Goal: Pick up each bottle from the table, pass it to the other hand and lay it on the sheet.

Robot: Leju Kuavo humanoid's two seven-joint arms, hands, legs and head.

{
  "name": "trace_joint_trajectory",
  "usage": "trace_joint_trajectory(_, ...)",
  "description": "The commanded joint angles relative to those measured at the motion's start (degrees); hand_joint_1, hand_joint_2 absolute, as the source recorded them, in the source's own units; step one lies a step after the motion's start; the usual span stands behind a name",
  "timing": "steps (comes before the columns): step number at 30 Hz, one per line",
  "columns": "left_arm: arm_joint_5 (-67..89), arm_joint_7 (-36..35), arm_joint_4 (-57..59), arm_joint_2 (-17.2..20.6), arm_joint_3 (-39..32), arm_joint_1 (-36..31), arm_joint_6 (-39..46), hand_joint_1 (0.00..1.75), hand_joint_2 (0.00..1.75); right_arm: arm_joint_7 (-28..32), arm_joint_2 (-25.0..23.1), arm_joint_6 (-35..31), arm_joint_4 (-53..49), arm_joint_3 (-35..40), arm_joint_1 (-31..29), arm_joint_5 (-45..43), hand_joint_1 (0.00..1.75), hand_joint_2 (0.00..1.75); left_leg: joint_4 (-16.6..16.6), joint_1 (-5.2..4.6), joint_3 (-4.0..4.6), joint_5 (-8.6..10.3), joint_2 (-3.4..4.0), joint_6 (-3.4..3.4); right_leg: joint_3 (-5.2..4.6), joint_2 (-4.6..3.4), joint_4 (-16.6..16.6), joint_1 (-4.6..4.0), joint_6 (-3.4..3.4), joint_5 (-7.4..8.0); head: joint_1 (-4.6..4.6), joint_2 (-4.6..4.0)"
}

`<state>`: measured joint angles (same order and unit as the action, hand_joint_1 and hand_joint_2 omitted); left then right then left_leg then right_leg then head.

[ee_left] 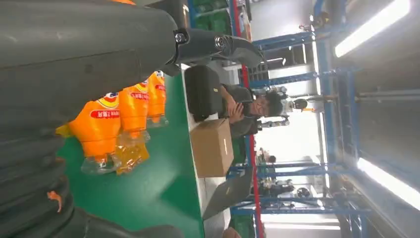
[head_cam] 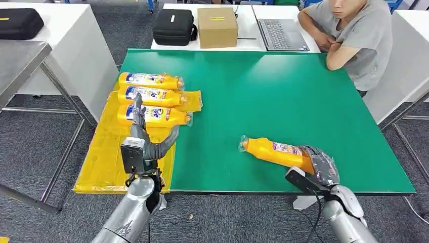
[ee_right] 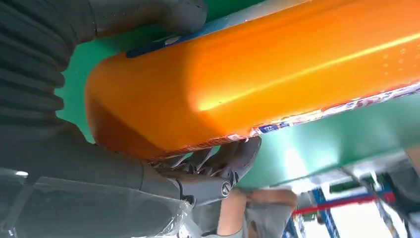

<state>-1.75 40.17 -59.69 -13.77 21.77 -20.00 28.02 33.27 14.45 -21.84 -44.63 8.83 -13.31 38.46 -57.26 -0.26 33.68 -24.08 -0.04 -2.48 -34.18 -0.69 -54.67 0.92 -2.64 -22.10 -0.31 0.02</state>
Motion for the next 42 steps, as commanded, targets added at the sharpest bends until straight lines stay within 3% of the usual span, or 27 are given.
trace_joint_trajectory(1, -0.57, -0.17, 5.97, -1.33, -2.75, -1.84, 2.98, 0.0, 1.75, 5.14, -6.93, -4.27, -2.6, -5.59, 3.72, -5.87, 1.75, 1.75, 0.09, 0.11, -0.11, -0.08, -0.06, 0.21, 0.14, 0.12, 0.08, -0.11, 0.19, -0.11, -0.02, 0.0)
trace_joint_trajectory(4, -0.87, -0.17, 7.65, -1.54, -2.71, -2.47, 2.69, 0.0, 1.75, 6.27, -7.5, -5.25, -2.74, -6.02, 3.85, -6.91, 1.75, 1.75, 0.07, 0.08, -0.08, -0.07, -0.04, 0.17, 0.09, 0.09, 0.06, -0.08, 0.15, -0.09, -0.02, 0.0)
trace_joint_trajectory(9, -1.9, -0.17, 8.92, -1.82, -2.68, -2.27, 4.05, 0.0, 1.75, 6.73, -8.15, -11.39, -9.71, 0.83, 7.03, -20.38, 1.75, 1.75, 0.02, 0.15, 0.55, -0.09, -0.06, 0.15, -0.49, 0.03, -0.02, -0.14, 0.12, -0.14, -0.02, 0.0)
trace_joint_trajectory(13, -2.13, -0.17, 9.15, -1.97, -2.75, -2.29, 3.91, 0.0, 1.75, 6.73, -8.03, -11.82, -10.08, 1.16, 7.1, -20.92, 1.75, 1.75, -0.01, 0.14, 0.67, -0.13, -0.12, 0.19, -0.57, 0.17, -0.06, -0.12, 0.15, -0.21, -0.02, 0.0)
trace_joint_trajectory(18, -6.61, -0.17, 14.89, -3.62, -4.25, -3.96, -2.44, 0.0, 1.75, 6.73, -7.69, -17.07, -15.66, 5.26, 7.76, -26.37, 1.75, 1.75, 0.0, 0.13, 0.72, -0.12, -0.12, 0.17, -0.63, 0.18, -0.07, -0.11, 0.14, -0.2, 0.0, 0.0)
trace_joint_trajectory(21, -8.7, -0.17, 18.16, -4.31, -3.6, -4.87, -6.66, 0.0, 1.75, 6.73, -9.37, -18.16, -19.54, 4.62, 9.17, -24.28, 1.75, 1.75, 0.0, 0.12, 0.86, -0.05, -0.15, 0.13, -0.76, 0.2, -0.04, -0.1, 0.1, -0.14, -0.02, -0.02)
trace_joint_trajectory(25, -4.99, -0.17, 14.95, -3.44, 2.78, -2.52, -11.25, 0.0, 1.75, 6.73, -13.33, -18.16, -26.69, 3.01, 10.21, -22.81, 1.75, 1.75, 0.0, 0.12, 0.9, -0.07, -0.06, 0.14, -0.83, 0.13, -0.06, -0.1, 0.11, -0.14, 0.0, 0.0)
trace_joint_trajectory(34, -4.99, -0.17, 14.95, -3.44, 2.78, -2.52, -11.25, 0.0, 1.75, 6.73, -13.33, -18.16, -26.69, 3.01, 10.21, -22.81, 1.75, 1.75, 0.03, 0.12, 0.95, -0.02, -0.15, 0.12, -0.85, 0.21, -0.01, -0.1, 0.08, -0.12, -0.02, 0.0)
trace_joint_trajectory(39, -6.86, -0.17, 20.26, -5.06, 7.09, -3.17, -15.46, 0.0, 1.75, 6.73, -17.65, -18.16, -26.82, 2.88, 10.03, -16.3, 1.75, 1.75, 0.02, 0.11, 0.82, -0.09, -0.17, 0.17, -0.72, 0.24, -0.06, -0.09, 0.13, -0.22, -0.02, 0.0)
trace_joint_trajectory(42, -6.11, -0.17, 19.13, -4.81, 9.74, -2.23, -16.66, 0.0, 1.75, 6.73, -18.07, -18.16, -24.94, 3.99, 9.72, -16.81, 1.75, 1.75, 0.04, 0.14, 0.81, -0.1, -0.07, 0.18, -0.73, 0.15, -0.02, -0.11, 0.13, -0.18, -0.02, 0.0)
